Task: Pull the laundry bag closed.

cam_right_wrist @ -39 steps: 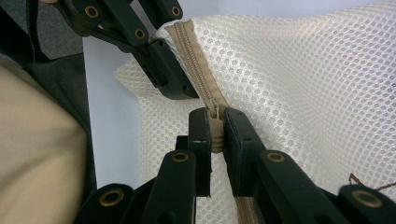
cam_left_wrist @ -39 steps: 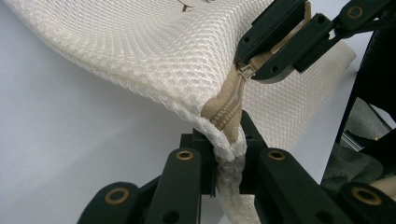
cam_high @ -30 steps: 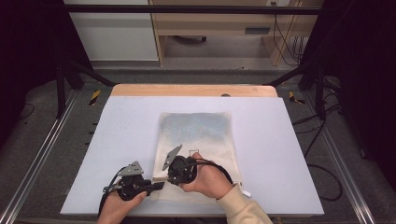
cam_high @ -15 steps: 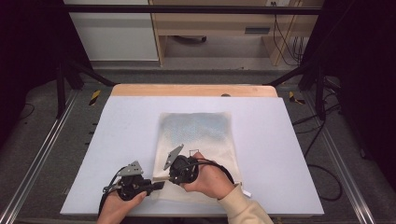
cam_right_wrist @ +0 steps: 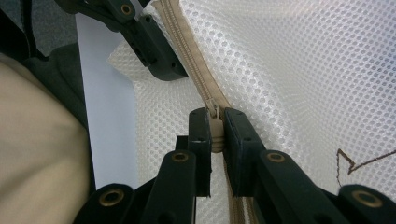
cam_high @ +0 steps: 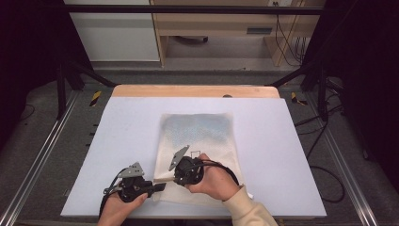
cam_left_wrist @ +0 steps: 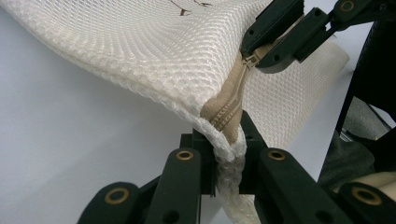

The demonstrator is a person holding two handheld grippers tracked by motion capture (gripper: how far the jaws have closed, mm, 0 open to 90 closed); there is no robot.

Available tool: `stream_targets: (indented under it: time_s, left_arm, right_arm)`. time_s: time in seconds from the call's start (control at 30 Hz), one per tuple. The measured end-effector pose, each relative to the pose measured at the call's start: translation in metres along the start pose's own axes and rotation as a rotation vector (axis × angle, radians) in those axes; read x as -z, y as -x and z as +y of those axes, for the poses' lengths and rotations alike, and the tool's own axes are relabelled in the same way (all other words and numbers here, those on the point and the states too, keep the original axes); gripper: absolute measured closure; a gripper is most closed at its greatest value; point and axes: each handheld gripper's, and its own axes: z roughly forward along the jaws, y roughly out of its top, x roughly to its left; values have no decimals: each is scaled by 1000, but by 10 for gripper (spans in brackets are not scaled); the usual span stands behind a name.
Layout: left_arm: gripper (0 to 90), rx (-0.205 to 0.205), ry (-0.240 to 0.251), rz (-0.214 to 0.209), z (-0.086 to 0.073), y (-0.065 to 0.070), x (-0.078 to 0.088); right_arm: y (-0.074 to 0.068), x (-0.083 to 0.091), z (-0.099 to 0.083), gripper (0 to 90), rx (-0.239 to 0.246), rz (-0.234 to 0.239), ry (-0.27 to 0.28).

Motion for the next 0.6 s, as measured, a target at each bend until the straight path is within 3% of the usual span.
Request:
stream_targets:
  time_s: [0.6]
  left_arm:
    - [820,-4,3,-3,1,0,1]
  right_arm:
    - [3,8,-9,818,-28,-10,14]
